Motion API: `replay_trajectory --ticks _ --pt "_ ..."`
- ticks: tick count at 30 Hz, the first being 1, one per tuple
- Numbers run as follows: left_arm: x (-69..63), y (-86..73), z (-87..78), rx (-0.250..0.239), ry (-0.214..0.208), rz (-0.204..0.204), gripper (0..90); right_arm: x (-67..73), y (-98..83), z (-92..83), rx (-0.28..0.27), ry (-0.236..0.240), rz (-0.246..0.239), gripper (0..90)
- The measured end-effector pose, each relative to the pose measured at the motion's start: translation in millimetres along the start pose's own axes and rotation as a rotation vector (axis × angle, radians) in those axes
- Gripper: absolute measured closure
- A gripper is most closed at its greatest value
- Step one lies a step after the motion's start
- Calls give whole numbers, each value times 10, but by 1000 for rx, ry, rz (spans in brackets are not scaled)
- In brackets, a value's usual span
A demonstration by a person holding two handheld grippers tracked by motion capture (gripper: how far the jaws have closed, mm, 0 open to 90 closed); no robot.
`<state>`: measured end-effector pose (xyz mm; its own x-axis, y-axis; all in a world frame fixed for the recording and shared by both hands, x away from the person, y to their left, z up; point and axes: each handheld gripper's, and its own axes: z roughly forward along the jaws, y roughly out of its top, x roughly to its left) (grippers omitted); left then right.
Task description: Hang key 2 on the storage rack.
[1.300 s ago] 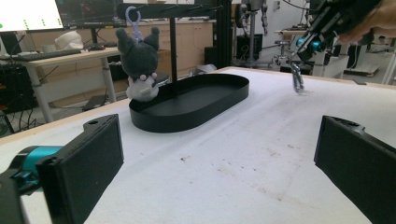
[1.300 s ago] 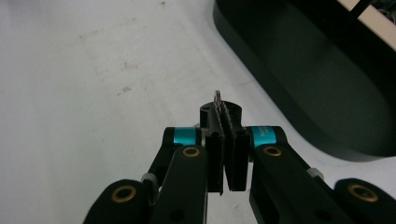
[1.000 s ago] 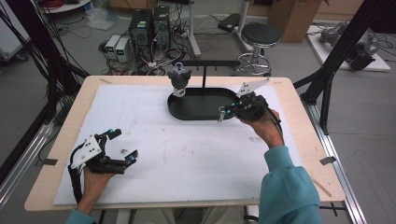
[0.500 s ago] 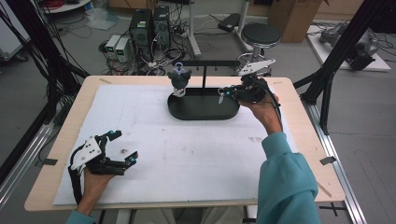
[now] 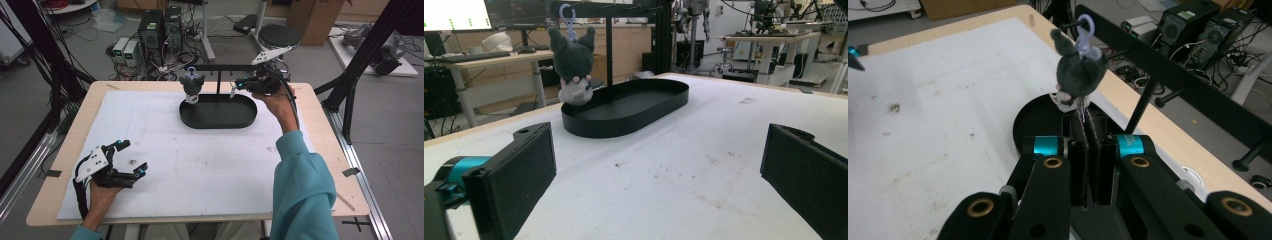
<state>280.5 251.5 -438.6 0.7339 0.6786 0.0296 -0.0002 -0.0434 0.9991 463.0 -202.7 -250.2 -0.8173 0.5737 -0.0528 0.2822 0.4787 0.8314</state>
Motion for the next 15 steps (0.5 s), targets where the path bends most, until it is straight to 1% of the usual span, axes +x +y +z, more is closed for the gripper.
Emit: replay_trajectory --ticks 3,5,7,9,12,15 --pt "1 0 1 -2 -1 0 17 -25 64 -1 -19 -5 -1 890" --pt "1 -1 1 -4 0 -5 17 -42 103 1 -18 -10 2 889" --pt "0 -2 1 -7 0 -6 17 -65 148 4 -16 -3 13 890" --pt "1 -4 -2 -9 -2 -9 17 -85 193 11 -25 -15 2 889" --pt "4 -5 -5 -4 -2 -5 17 -139 227 40 -26 -18 10 889" --pt "2 -27 -5 -19 0 -19 17 -184 244 71 -29 -16 23 890"
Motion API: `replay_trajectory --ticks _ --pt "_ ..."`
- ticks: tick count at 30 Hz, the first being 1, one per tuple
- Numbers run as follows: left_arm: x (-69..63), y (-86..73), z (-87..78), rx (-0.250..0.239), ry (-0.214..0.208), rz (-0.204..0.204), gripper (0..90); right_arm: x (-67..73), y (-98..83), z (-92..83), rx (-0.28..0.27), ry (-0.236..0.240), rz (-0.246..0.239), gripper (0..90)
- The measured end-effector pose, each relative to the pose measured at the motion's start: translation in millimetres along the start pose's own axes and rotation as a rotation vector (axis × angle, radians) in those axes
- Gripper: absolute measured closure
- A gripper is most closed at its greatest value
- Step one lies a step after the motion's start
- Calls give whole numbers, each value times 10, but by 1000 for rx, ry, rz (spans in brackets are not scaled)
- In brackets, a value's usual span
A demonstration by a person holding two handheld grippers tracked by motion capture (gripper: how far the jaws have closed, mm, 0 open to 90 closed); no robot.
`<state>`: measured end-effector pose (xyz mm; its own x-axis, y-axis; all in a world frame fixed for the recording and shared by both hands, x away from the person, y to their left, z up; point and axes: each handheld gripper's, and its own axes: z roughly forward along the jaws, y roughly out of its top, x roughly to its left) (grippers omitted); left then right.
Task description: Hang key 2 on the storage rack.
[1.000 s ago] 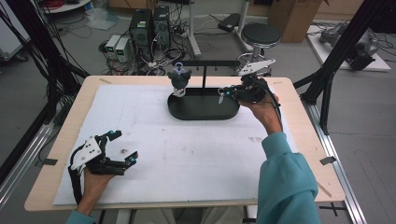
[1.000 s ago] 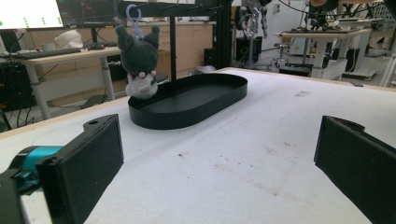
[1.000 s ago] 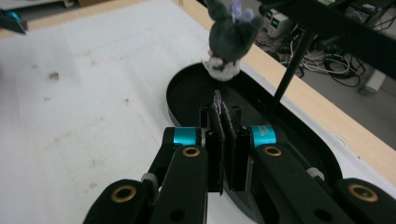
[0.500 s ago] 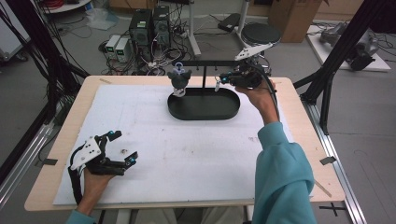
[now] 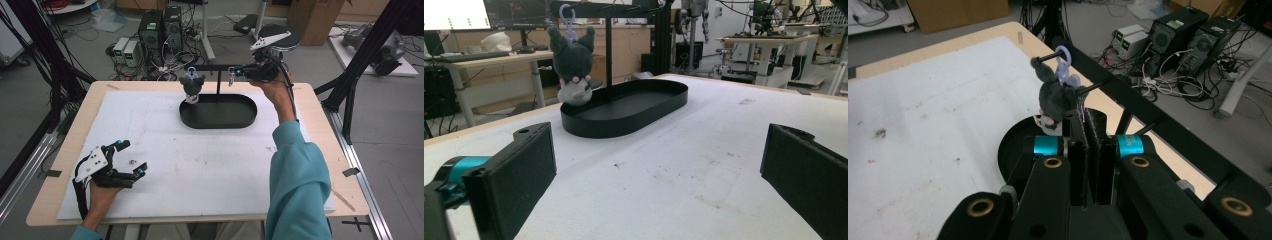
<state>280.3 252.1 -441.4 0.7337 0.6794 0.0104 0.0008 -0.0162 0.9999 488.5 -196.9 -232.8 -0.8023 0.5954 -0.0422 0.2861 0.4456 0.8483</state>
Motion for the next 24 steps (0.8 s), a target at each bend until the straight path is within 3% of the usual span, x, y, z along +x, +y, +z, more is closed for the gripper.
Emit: replay_trajectory --ticks 12,24 --pt "0 -37 -13 2 2 4 17 -136 21 202 70 -8 6 889" --pt "-27 -95 -15 2 2 5 17 -156 -21 355 122 -21 8 889"
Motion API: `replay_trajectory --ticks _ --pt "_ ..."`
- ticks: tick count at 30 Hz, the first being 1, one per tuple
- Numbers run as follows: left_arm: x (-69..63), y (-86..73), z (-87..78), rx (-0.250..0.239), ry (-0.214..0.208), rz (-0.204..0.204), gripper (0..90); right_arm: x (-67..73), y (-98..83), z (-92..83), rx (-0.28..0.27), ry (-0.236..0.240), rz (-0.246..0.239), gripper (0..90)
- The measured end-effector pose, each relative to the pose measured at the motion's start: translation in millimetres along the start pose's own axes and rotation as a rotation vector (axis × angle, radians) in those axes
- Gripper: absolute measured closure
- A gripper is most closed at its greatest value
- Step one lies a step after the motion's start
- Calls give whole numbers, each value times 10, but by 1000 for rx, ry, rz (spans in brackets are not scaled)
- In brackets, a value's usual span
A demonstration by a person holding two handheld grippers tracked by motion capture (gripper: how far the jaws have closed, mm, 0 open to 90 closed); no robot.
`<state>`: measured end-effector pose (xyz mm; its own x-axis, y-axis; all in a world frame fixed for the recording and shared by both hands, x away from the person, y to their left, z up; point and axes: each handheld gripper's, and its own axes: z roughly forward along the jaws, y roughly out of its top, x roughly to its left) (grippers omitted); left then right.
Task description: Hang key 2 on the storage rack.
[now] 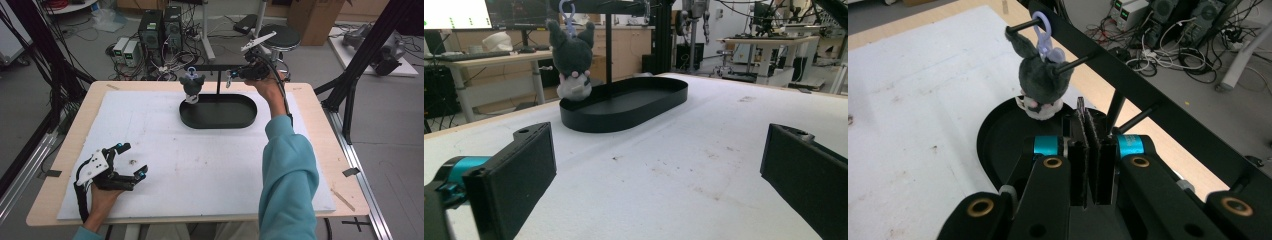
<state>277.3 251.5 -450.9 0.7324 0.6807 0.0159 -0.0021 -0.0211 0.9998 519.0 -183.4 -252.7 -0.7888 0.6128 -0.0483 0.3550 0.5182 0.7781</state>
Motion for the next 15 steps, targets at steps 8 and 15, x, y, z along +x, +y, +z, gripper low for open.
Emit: replay_trajectory --ticks 8,15 --pt "-3 -22 -6 3 0 6 17 -41 -20 80 23 -17 2 889" --pt "-10 -38 -1 11 -8 3 17 -66 -35 129 43 -29 5 889"
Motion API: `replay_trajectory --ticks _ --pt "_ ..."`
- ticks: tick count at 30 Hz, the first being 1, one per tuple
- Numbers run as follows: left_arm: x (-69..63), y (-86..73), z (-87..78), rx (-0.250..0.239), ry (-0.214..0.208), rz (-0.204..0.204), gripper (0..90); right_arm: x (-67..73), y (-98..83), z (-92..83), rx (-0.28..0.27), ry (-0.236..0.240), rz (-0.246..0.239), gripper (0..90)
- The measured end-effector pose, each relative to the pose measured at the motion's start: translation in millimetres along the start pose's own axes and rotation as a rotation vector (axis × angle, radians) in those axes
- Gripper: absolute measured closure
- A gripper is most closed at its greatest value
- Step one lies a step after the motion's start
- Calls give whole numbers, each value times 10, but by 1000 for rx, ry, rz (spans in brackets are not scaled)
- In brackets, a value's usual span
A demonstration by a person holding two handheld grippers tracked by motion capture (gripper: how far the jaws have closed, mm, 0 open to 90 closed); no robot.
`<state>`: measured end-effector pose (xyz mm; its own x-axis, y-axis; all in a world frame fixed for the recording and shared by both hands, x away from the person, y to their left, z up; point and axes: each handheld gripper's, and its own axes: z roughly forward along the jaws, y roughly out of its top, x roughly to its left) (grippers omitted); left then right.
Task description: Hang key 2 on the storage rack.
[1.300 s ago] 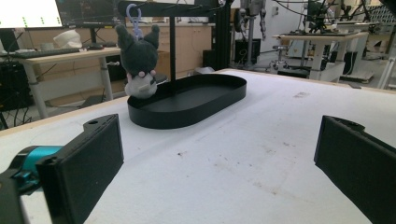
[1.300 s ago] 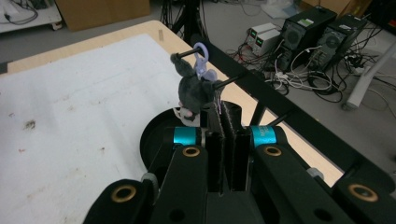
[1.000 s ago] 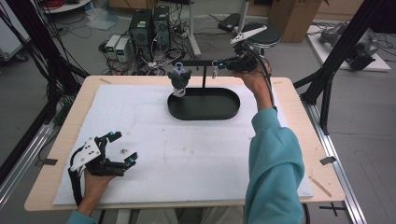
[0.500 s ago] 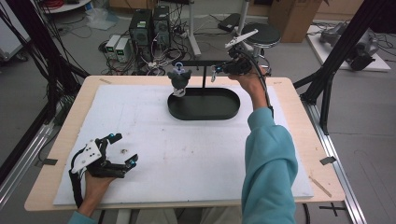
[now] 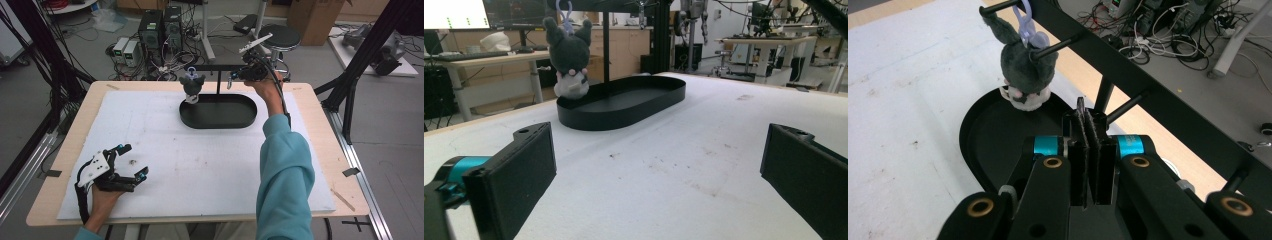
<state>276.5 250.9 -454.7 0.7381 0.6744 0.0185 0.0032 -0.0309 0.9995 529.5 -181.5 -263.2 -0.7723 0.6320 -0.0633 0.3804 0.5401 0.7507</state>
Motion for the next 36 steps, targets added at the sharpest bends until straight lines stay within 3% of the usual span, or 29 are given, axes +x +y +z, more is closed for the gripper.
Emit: replay_trajectory --ticks 11,36 --pt "3 -1 -3 -2 1 3 17 -70 -28 16 3 -31 14 889" --pt "0 -5 -1 -10 0 -4 17 -171 -37 125 -52 -83 51 888"
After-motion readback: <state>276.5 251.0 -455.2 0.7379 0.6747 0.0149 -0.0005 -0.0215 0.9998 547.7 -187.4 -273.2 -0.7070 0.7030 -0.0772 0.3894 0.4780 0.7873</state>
